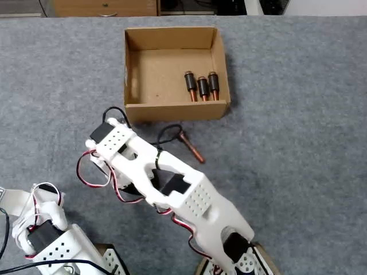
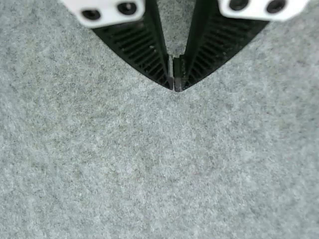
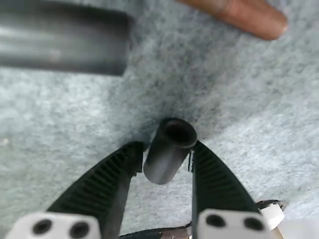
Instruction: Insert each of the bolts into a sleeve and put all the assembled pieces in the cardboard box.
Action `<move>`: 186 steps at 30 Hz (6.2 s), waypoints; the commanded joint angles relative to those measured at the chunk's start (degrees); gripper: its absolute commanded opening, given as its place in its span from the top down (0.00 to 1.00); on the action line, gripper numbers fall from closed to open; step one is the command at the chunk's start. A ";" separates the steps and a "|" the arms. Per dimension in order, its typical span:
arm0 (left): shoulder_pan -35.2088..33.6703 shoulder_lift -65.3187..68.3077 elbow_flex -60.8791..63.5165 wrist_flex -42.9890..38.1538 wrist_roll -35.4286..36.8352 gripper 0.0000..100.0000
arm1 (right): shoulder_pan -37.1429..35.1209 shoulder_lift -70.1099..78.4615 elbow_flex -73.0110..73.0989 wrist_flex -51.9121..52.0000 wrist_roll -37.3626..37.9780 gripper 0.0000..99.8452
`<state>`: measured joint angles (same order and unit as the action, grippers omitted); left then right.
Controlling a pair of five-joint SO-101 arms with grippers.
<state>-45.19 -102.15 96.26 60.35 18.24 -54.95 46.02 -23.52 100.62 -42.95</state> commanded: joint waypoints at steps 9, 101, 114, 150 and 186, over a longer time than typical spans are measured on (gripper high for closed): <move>-0.35 -0.31 0.70 -0.09 0.09 0.98 | 1.45 -0.13 -2.86 1.14 -0.09 0.85; 56.00 22.02 -44.13 9.67 18.02 0.98 | 67.38 -86.46 39.69 -20.75 10.02 1.00; 61.27 63.08 -66.46 8.26 40.26 0.98 | 67.38 -86.37 42.33 -29.45 9.23 1.00; 54.07 103.96 -73.49 -1.32 52.92 0.81 | 67.38 -86.46 45.14 -29.54 9.23 1.00; 54.15 118.73 -74.37 -0.70 51.69 0.81 | 67.03 -86.29 45.05 -36.48 9.14 1.00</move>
<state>8.44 15.91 21.27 58.95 70.29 11.52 -39.69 21.93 65.80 -33.01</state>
